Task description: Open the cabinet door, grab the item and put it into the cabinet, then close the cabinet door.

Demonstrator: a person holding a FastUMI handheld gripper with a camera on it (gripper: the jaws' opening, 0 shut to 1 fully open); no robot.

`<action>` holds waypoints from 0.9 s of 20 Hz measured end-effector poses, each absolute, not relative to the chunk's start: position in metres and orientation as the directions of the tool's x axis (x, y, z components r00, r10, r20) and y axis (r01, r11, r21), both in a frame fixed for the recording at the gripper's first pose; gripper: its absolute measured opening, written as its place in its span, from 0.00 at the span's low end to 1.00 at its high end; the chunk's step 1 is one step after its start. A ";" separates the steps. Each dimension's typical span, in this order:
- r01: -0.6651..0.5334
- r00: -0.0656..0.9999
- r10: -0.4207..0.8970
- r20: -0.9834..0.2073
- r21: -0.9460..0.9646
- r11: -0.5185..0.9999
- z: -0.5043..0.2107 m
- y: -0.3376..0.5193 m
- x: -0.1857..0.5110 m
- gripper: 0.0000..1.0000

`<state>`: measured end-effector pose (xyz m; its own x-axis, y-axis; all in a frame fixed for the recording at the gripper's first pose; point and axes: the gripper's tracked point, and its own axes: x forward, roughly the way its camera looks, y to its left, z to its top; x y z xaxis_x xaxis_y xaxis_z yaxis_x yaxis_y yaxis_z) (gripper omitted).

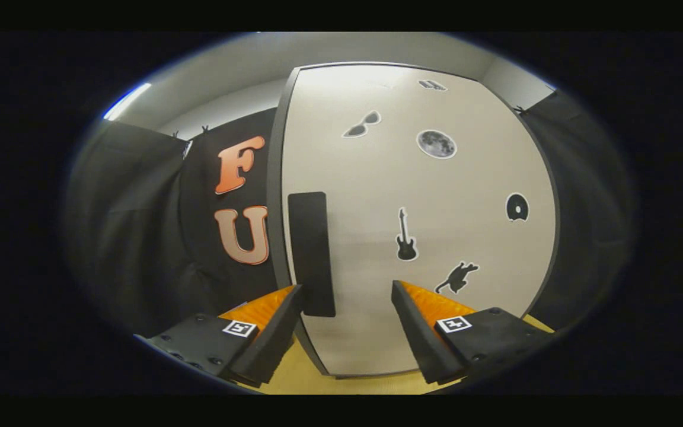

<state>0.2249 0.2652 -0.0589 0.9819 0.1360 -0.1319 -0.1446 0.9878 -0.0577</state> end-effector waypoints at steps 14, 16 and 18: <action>-0.132 0.985 0.127 -0.120 -0.038 0.991 -0.042 0.213 0.181 0.97; -0.116 0.987 0.112 -0.117 -0.035 0.993 -0.037 0.195 0.164 0.97; -0.098 0.989 0.093 -0.111 -0.035 0.995 -0.030 0.174 0.144 0.96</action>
